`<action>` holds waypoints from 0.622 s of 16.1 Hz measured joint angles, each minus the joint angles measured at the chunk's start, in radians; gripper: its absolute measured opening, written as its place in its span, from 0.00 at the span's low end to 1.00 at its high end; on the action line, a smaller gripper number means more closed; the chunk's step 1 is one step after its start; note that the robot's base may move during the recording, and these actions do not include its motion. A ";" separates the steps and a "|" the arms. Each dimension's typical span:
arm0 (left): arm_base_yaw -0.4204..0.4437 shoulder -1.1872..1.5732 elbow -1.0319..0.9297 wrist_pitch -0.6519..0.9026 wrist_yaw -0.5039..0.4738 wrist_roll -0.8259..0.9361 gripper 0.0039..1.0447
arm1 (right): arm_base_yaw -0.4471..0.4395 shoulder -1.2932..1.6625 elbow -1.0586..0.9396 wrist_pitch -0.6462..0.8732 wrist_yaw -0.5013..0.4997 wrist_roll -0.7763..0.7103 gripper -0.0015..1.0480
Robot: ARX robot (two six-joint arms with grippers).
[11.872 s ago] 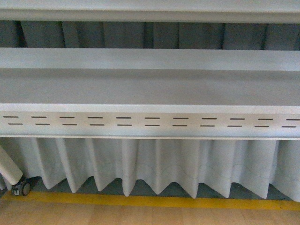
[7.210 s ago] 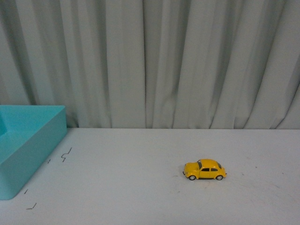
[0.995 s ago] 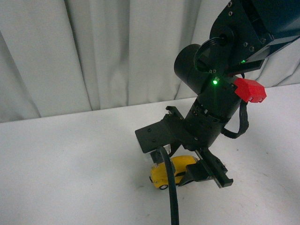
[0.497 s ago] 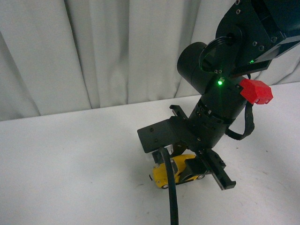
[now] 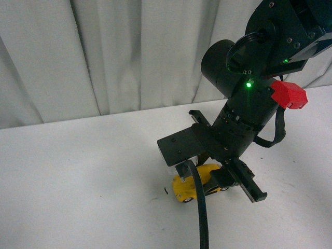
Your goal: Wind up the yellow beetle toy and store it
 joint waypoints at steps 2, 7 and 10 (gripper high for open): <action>0.000 0.000 0.000 0.000 0.000 0.000 0.94 | -0.024 -0.004 -0.017 0.017 -0.026 -0.042 0.39; 0.000 0.000 0.000 0.000 0.000 0.000 0.94 | -0.073 -0.013 -0.048 0.038 -0.071 -0.154 0.39; 0.000 0.000 0.000 0.000 0.000 0.000 0.94 | -0.102 -0.020 -0.075 0.064 -0.109 -0.187 0.39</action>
